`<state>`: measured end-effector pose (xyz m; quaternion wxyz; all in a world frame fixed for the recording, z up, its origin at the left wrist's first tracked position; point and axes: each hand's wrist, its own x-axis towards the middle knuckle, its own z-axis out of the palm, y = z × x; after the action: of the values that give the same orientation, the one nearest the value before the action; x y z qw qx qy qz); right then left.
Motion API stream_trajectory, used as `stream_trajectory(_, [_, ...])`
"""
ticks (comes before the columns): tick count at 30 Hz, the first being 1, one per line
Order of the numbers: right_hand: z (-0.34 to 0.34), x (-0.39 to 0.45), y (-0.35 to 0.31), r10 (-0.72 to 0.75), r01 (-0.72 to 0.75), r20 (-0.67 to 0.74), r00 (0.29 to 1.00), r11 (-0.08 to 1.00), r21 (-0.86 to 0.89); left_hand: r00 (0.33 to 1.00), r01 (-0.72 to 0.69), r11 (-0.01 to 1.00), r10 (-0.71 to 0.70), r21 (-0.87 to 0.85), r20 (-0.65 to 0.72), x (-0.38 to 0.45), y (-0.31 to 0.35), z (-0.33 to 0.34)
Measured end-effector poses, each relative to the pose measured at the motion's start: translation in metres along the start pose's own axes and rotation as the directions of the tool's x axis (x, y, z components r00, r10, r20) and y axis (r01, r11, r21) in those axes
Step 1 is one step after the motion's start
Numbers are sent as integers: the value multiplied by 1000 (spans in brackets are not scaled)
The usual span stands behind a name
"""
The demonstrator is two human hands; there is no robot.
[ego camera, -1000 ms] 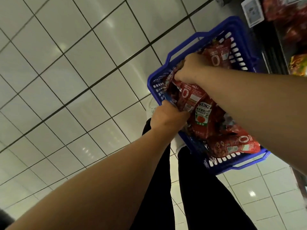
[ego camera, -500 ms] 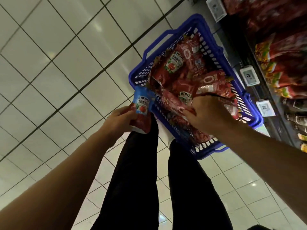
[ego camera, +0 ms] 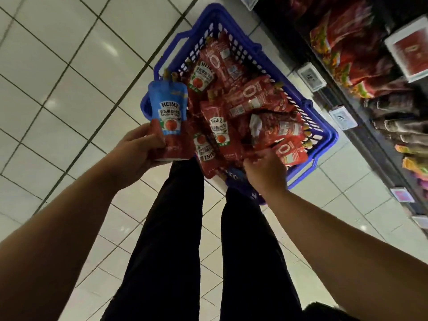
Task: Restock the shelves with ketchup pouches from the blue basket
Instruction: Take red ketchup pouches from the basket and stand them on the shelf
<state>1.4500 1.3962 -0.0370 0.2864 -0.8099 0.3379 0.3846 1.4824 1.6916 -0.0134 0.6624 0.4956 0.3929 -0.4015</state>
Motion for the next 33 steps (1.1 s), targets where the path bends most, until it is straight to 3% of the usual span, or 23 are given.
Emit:
stream_trajectory(1, [-13, 9, 3, 138, -120, -93, 986, 978, 170, 1000, 18, 1000, -18, -8, 21, 4, 0, 6])
stream_trajectory(2, [-27, 19, 5, 296, -247, -87, 951, 899, 363, 999, 35, 999, -35, 2, 35, 8, -1, 14])
stream_trajectory(3, [-39, 32, 6, 414, -362, 18, 910, 772, 522, 998, 49, 998, -51, 30, 40, 13, -3, 22])
stream_trajectory(5, [-56, 58, 4, 420, -483, 273, 866, 559, 674, 996, 68, 993, -73, 96, 57, 21, -7, 39])
stream_trajectory(6, [-59, 72, 0, 391, -517, 347, 852, 531, 671, 993, 76, 990, -86, 122, 80, 24, -10, 47])
stream_trajectory(9, [-48, 94, -25, 367, -544, 402, 839, 552, 631, 989, 93, 977, -114, 193, 100, 32, -18, 70])
stream_trajectory(14, [-24, 92, -16, 202, -383, 329, 922, 595, 707, 996, 89, 979, -85, 183, -33, 43, -19, 91])
stream_trajectory(16, [-28, 80, 6, 241, -398, 317, 917, 574, 716, 995, 87, 976, -73, 200, -73, 43, -15, 89])
stream_trajectory(19, [-48, 61, 56, 310, -341, 189, 932, 565, 751, 993, 79, 969, -56, 234, -104, 41, -8, 81])
stream_trajectory(25, [-71, 32, 117, 206, -211, 138, 969, 388, 897, 994, 37, 974, -14, 222, -106, 37, -9, 79])
stream_trajectory(28, [-64, 35, 104, 148, -185, 130, 980, 472, 862, 995, 38, 976, -18, 216, -96, 30, -13, 86])
stream_trajectory(33, [-52, 50, 53, 46, -231, 256, 966, 607, 761, 998, 33, 953, -17, 302, -55, 17, -12, 99])
